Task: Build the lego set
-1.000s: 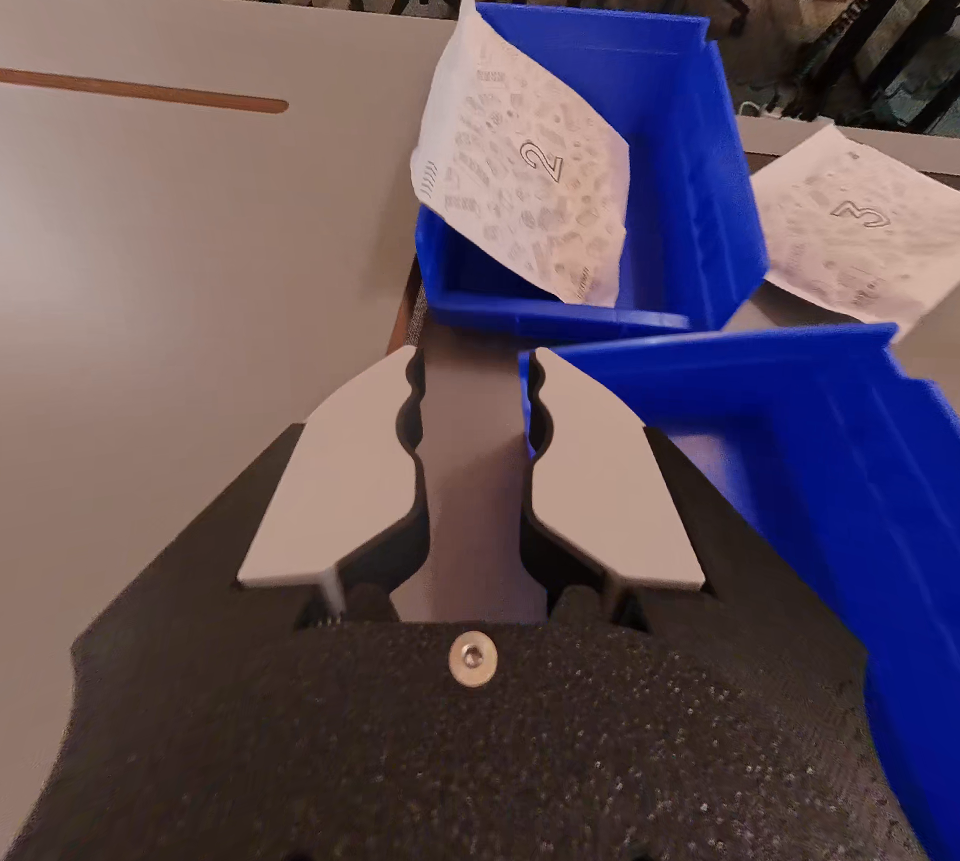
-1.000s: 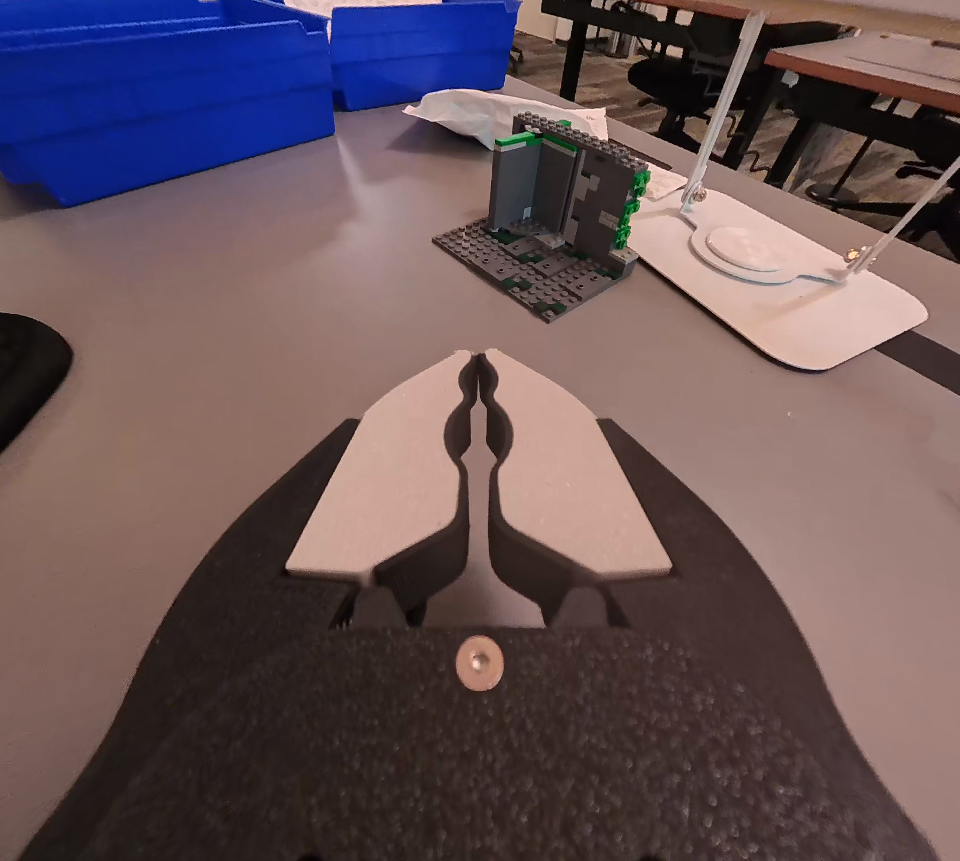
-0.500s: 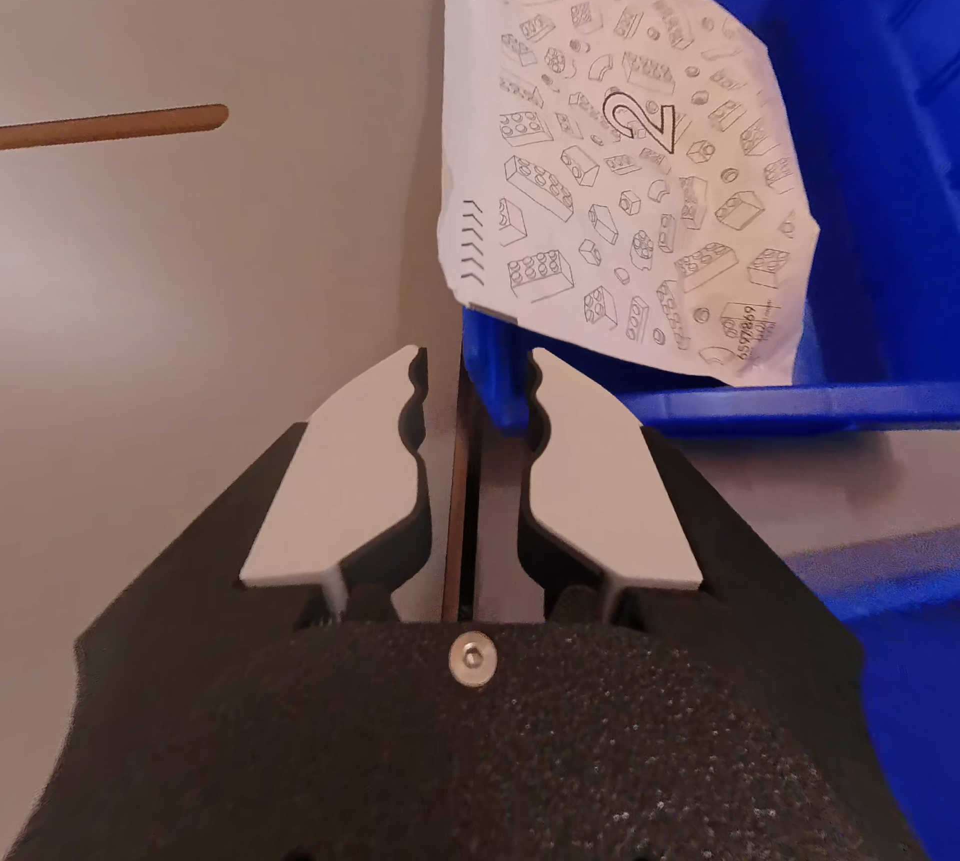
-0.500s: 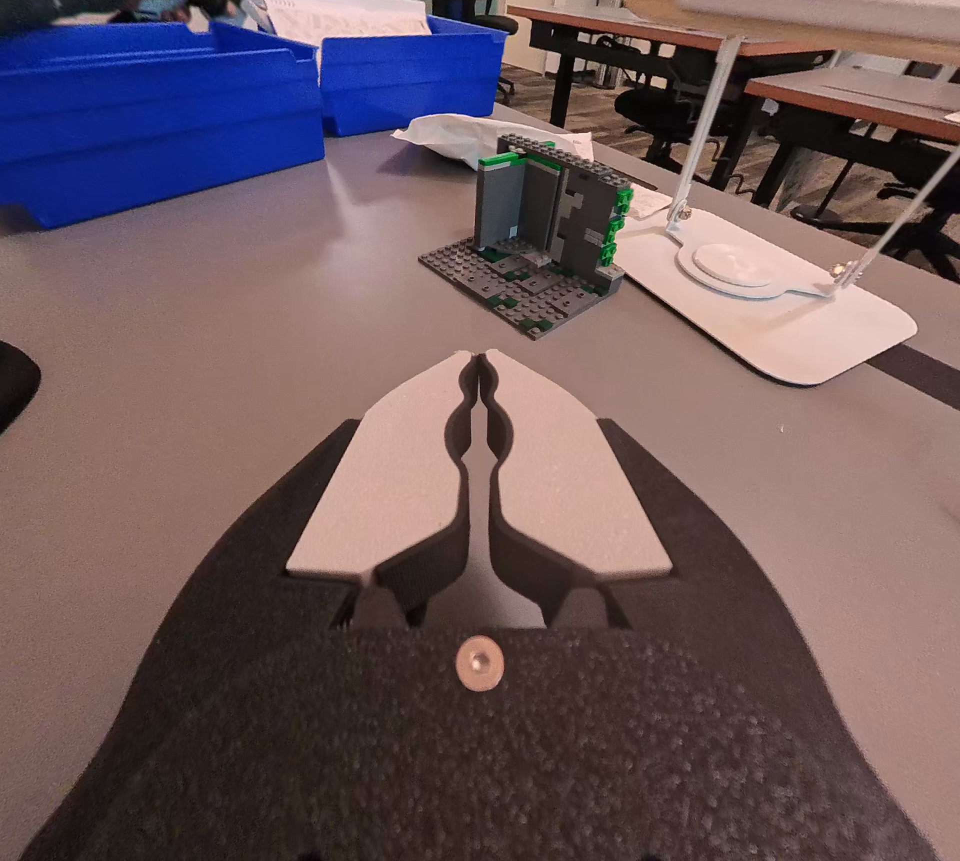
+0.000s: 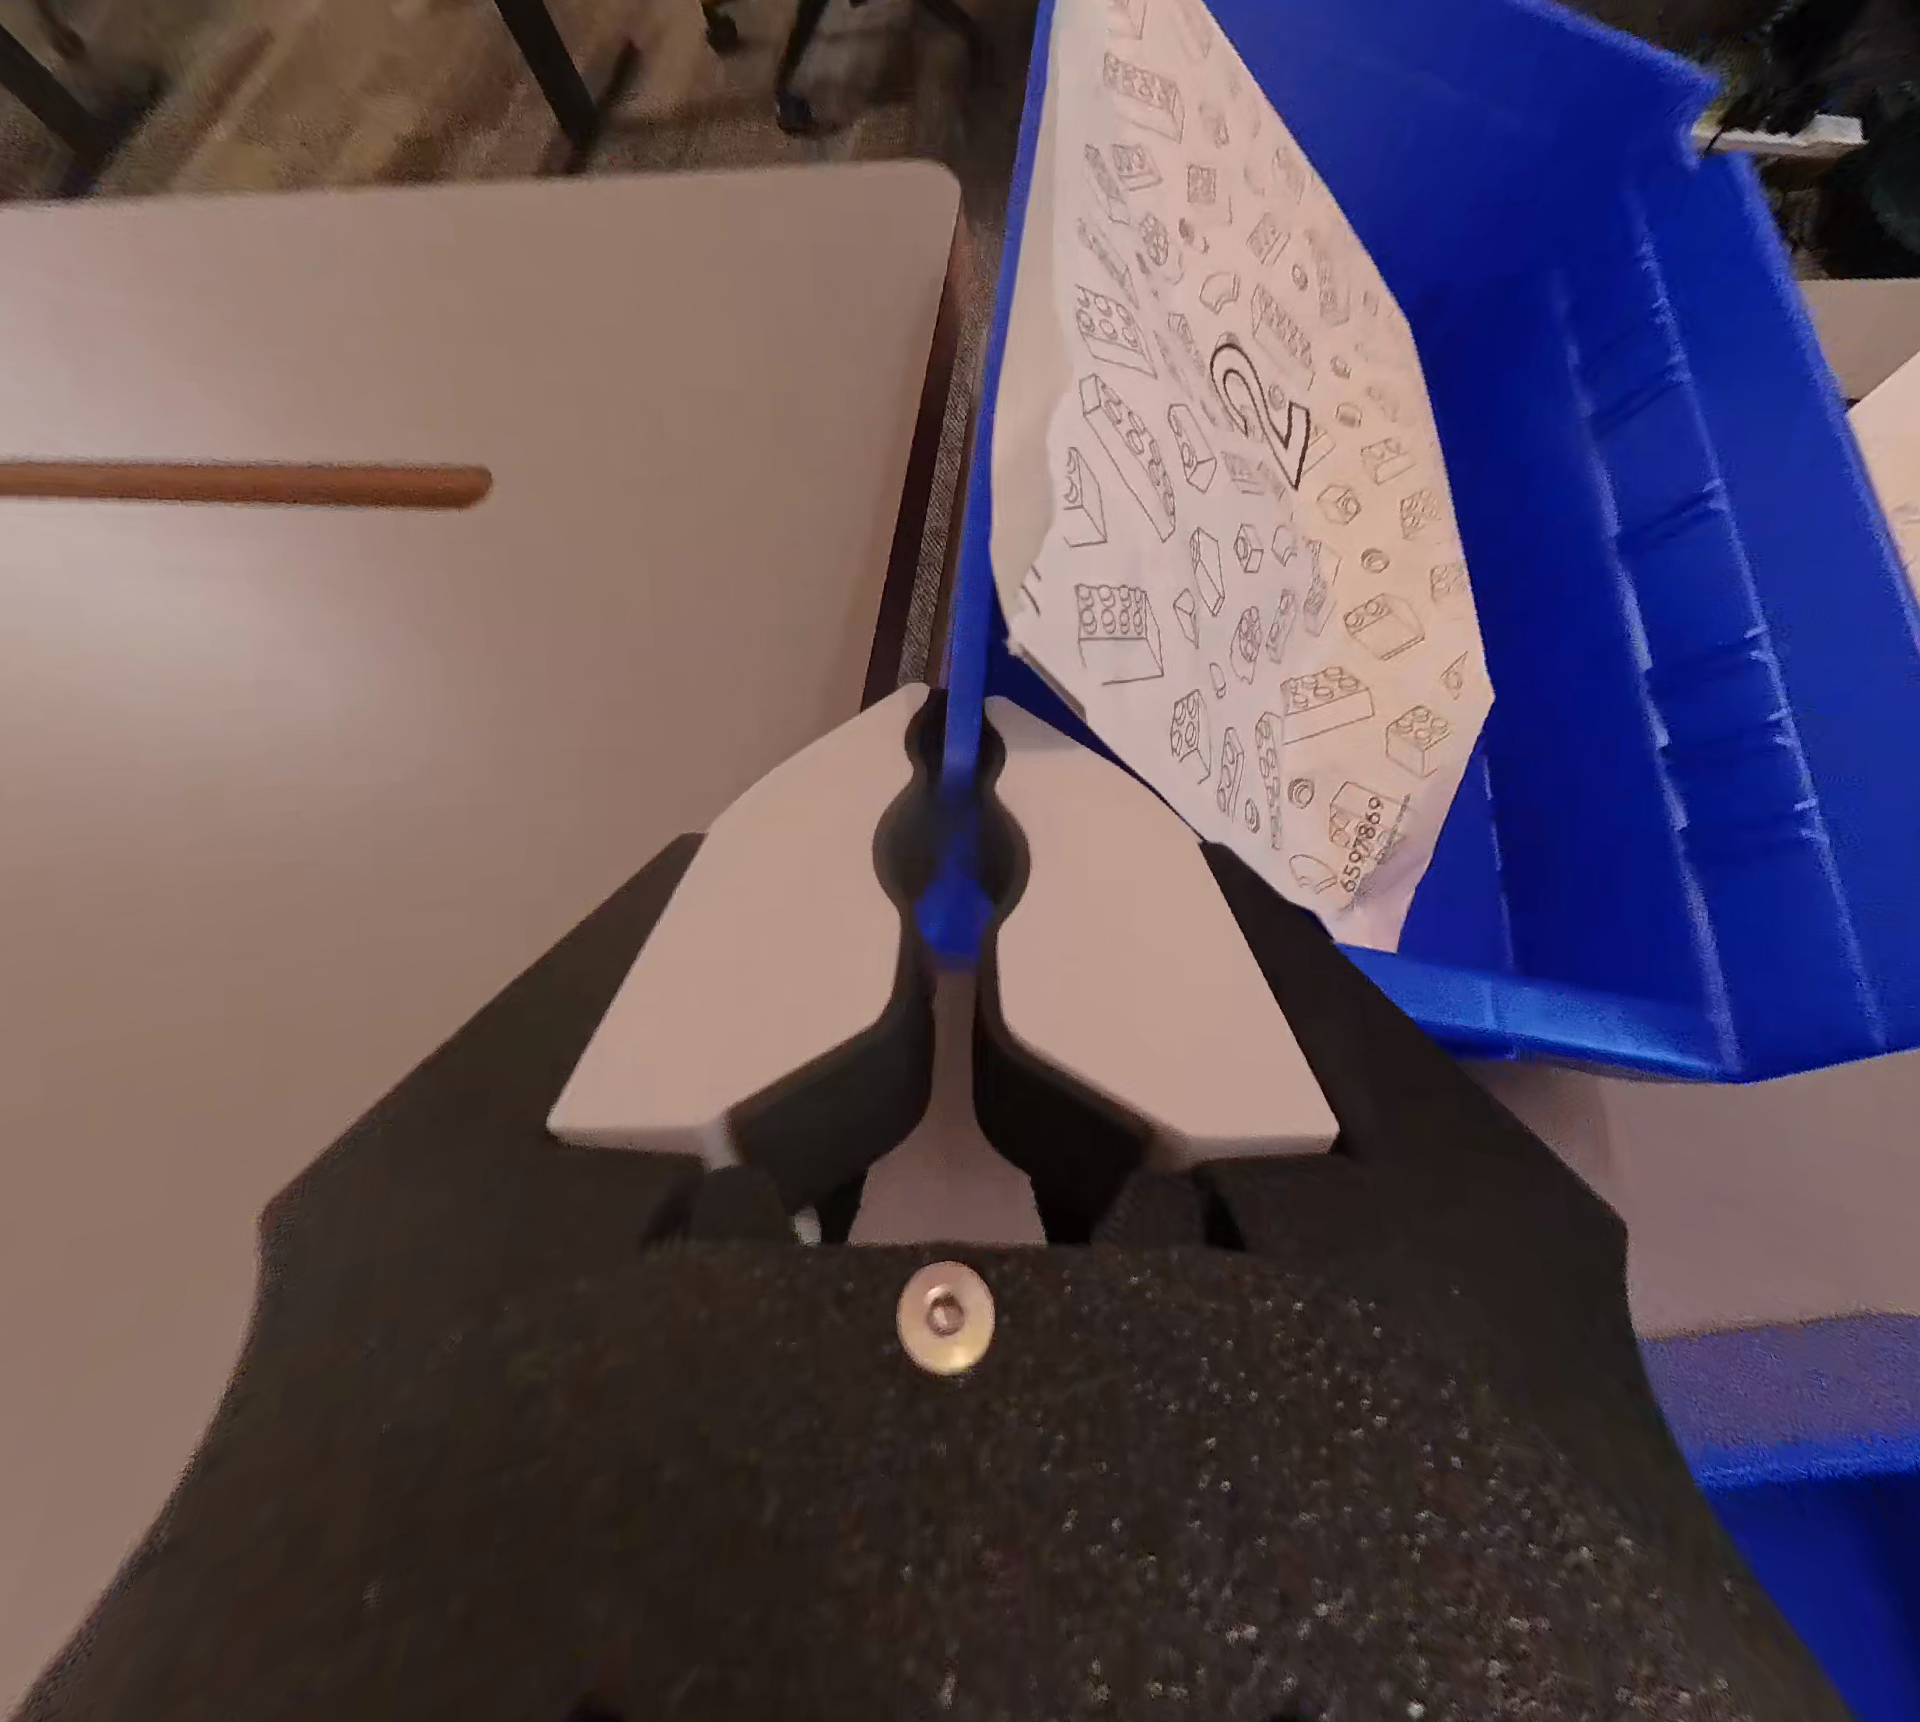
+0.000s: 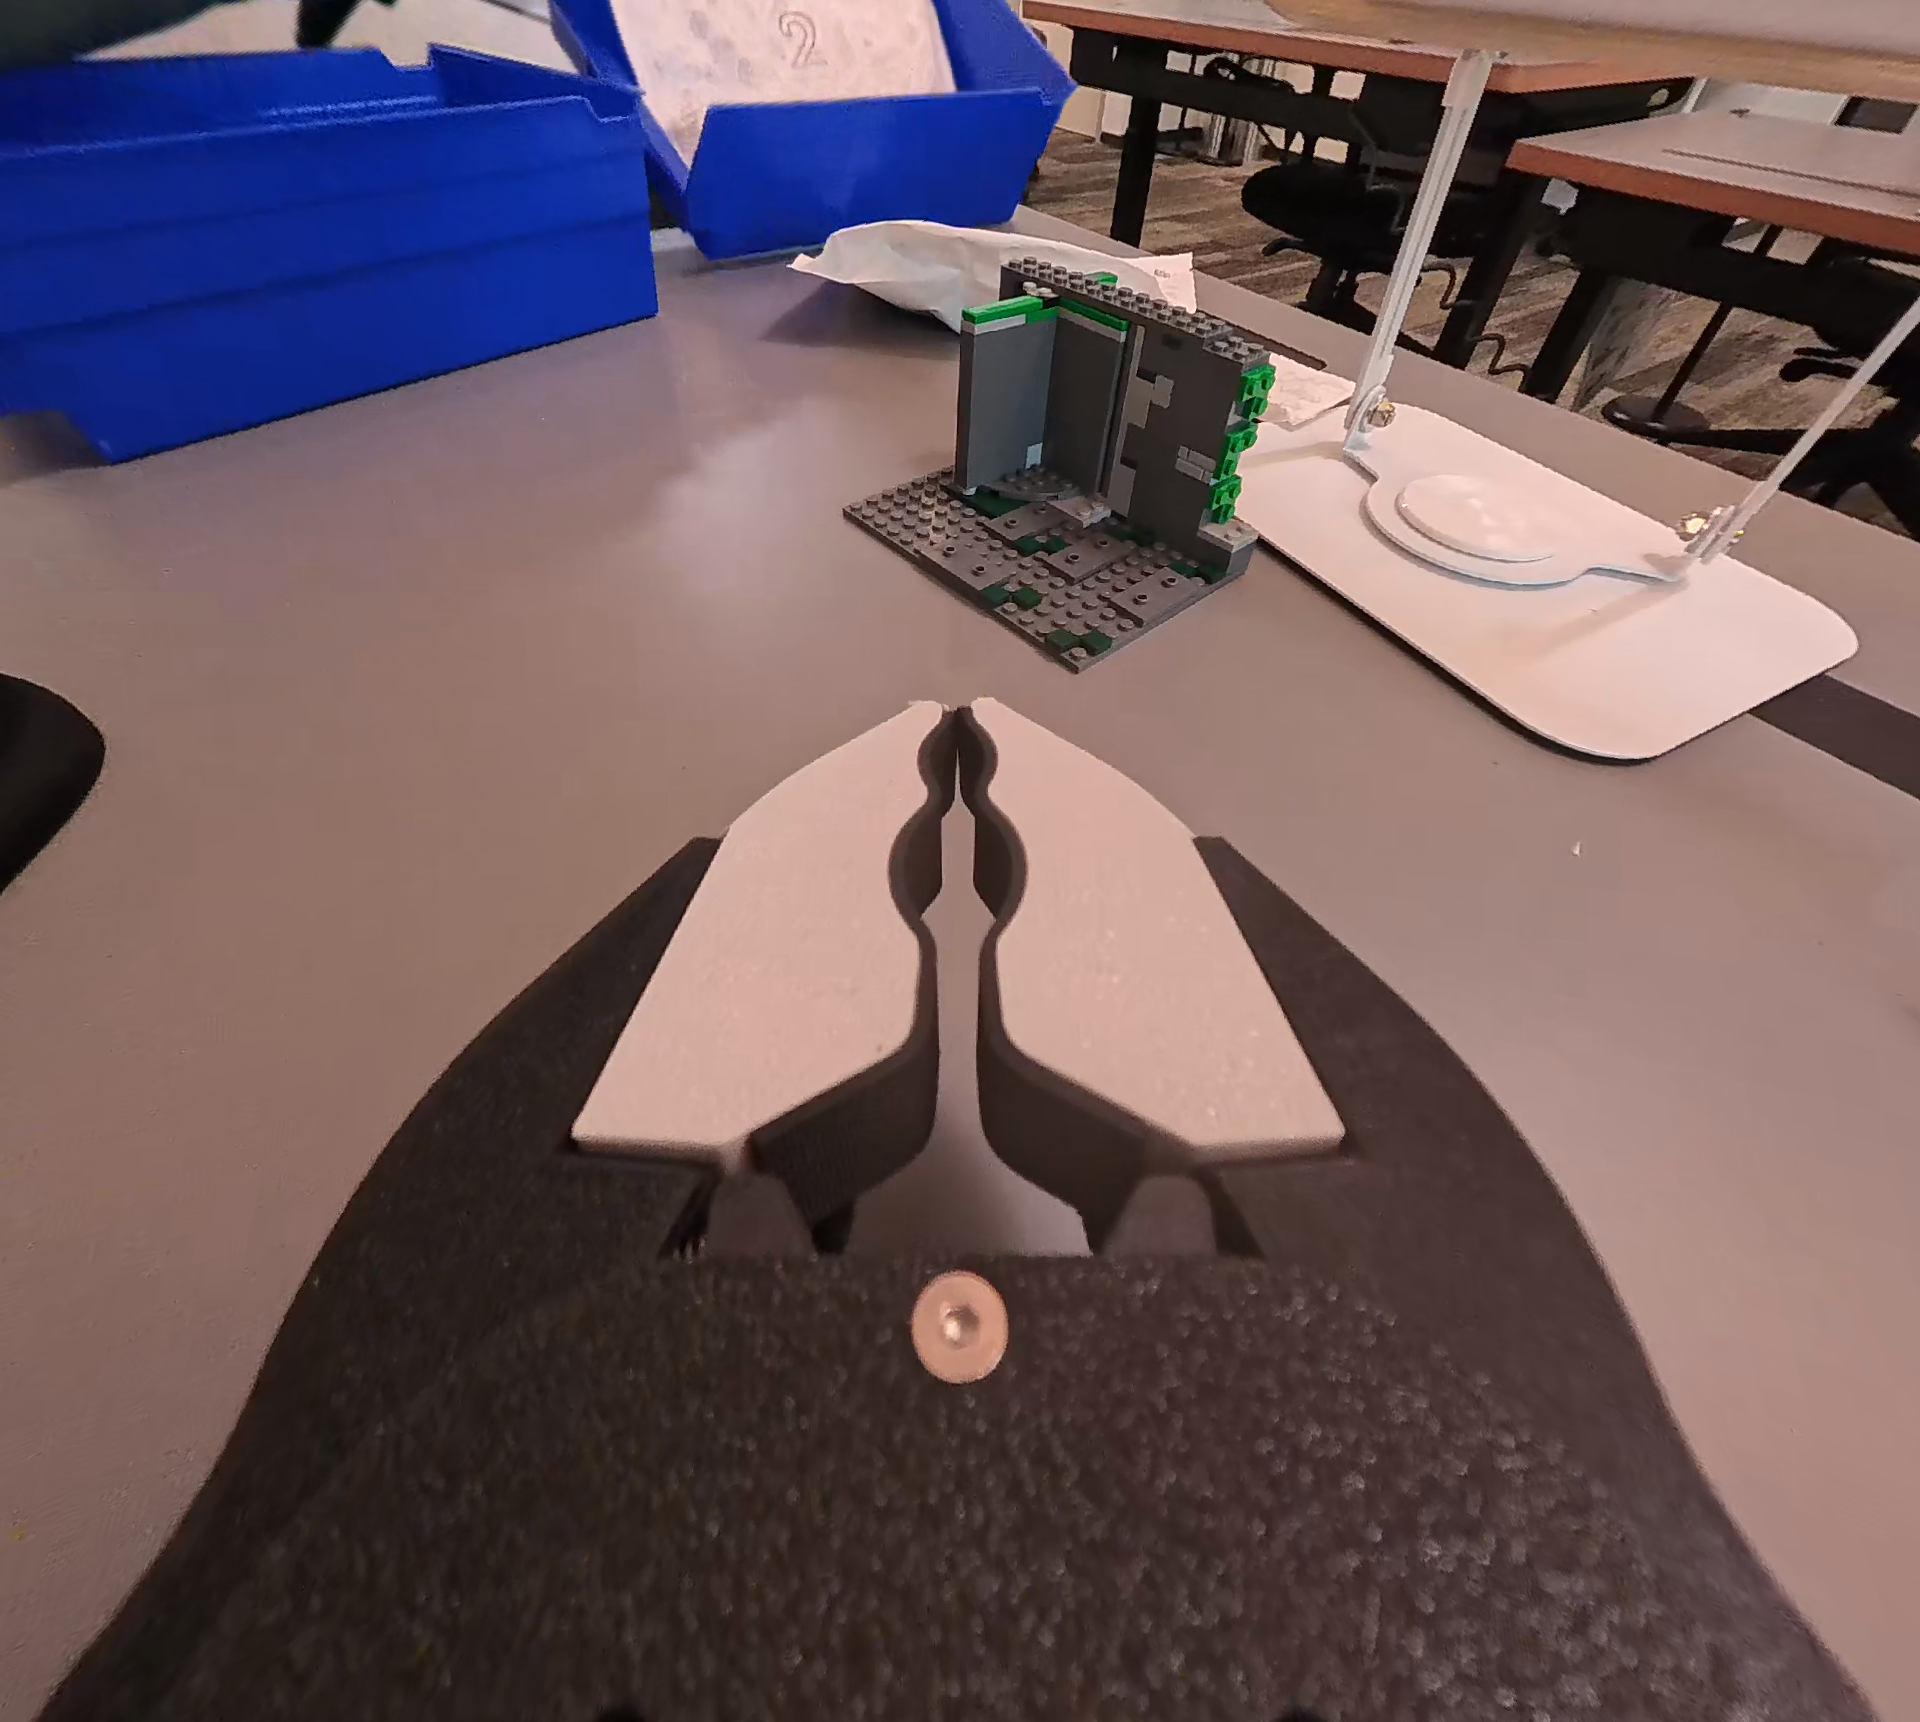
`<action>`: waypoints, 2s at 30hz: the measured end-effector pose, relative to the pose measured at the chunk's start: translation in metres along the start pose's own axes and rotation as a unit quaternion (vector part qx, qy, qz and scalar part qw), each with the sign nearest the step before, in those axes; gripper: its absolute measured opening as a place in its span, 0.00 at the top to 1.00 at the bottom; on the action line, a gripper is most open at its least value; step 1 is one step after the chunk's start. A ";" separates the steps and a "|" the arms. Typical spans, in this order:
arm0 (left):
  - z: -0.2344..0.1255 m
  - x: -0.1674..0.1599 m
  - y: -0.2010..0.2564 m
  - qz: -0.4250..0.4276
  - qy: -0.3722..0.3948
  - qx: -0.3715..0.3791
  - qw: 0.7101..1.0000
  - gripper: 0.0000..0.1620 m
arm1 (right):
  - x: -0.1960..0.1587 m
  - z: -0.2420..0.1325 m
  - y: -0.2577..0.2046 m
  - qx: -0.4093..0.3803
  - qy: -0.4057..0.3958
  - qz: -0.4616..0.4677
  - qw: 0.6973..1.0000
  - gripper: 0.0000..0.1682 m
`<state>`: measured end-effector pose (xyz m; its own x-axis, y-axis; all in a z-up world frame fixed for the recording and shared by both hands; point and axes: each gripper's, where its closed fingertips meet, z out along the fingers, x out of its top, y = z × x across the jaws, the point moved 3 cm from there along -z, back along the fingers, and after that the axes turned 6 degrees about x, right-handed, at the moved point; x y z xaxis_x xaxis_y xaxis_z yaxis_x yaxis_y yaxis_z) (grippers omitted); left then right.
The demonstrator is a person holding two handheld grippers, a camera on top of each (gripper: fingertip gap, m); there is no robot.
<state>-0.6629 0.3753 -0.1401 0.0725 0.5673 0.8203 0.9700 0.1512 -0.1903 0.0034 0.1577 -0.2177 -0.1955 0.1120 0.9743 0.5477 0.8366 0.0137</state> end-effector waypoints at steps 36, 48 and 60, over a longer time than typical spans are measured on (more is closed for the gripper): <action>-0.169 0.104 0.000 -0.027 0.124 0.002 0.992 0.97 | 0.005 -0.009 -0.007 0.019 0.005 0.005 1.000 1.00; -0.287 0.079 0.097 0.029 0.166 -0.102 0.980 0.97 | 0.020 -0.019 -0.014 0.034 0.032 0.004 0.999 1.00; -0.341 -0.036 0.174 -0.013 0.139 -0.176 0.975 0.96 | 0.038 -0.028 -0.022 0.043 0.063 0.001 0.997 1.00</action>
<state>-0.4172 0.1048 -0.0190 0.0594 0.3186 0.9460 0.9884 -0.1514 -0.0110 0.0069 0.1289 -0.1745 -0.0878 0.0512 0.9948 0.4747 0.8801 -0.0034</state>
